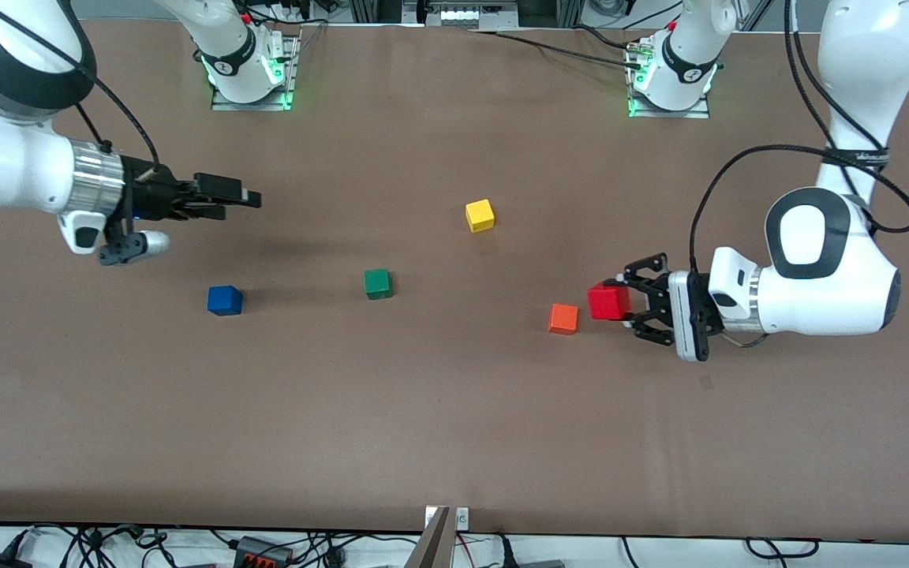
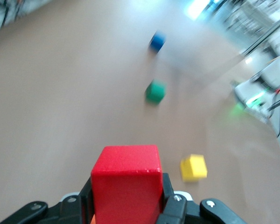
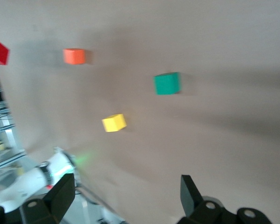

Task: Pass red block to right arm, stack on blue
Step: 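Carry the red cube toward the middle while the right gripper approaches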

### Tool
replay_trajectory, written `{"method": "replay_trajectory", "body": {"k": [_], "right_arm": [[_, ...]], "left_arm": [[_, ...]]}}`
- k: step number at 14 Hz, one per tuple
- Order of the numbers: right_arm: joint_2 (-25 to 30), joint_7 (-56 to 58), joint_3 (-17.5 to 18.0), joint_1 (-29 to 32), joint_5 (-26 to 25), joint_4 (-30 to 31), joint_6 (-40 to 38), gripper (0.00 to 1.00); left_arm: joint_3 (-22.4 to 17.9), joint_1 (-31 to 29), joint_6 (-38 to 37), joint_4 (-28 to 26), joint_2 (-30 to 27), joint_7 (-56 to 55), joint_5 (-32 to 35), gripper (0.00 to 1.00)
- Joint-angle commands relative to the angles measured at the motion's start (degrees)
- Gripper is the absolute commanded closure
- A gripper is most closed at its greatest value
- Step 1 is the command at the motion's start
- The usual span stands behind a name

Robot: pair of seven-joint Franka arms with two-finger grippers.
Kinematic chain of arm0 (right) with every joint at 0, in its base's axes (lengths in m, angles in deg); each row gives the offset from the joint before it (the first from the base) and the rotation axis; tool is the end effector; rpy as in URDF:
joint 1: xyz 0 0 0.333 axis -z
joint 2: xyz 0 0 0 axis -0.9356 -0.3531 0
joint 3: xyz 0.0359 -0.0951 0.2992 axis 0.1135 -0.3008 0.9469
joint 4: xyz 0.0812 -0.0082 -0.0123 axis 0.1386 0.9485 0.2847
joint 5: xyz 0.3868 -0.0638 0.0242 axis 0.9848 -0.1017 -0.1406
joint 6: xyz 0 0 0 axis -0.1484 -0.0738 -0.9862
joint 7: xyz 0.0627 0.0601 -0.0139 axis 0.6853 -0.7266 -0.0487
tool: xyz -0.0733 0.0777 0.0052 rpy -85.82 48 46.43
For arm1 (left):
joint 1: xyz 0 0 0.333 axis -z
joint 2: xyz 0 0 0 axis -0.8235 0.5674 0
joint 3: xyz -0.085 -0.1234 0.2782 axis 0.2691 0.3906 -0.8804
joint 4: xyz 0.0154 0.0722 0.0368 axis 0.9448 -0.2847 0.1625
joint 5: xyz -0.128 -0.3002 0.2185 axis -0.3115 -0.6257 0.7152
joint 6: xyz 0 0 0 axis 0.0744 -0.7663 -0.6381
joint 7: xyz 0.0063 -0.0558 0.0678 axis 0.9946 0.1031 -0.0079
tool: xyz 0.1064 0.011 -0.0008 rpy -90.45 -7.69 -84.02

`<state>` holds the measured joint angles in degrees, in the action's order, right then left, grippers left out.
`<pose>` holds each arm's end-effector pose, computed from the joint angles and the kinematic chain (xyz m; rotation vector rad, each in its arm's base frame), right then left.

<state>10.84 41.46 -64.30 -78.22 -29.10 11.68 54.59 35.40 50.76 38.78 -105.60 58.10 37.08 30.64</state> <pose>0.5710 0.1324 0.4831 -2.4683 -0.0154 0.3245 0.6647 -0.1565 0.3724 1.8421 -1.2718 0.4383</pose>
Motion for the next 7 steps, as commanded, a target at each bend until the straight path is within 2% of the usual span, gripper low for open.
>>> {"method": "replay_trajectory", "body": {"k": [1, 4, 7], "right_arm": [[-2.45, -0.22, -0.21, -0.25, 6.06, -0.16, 0.12, 0.00], [-4.65, 0.65, -0.21, -0.34, 13.61, -0.08, -0.58, 0.00], [-6.75, 0.92, -0.21, -0.42, 24.94, -0.16, -1.73, 0.00]], "left_arm": [[1.14, 1.68, 2.26, -0.13, 0.09, 12.15, -11.88, 0.92], [3.87, 4.49, 9.81, -0.40, 0.36, 21.31, -21.57, 0.92], [6.50, 7.66, 18.33, -1.45, 0.09, 23.71, -28.25, 0.92]]}}
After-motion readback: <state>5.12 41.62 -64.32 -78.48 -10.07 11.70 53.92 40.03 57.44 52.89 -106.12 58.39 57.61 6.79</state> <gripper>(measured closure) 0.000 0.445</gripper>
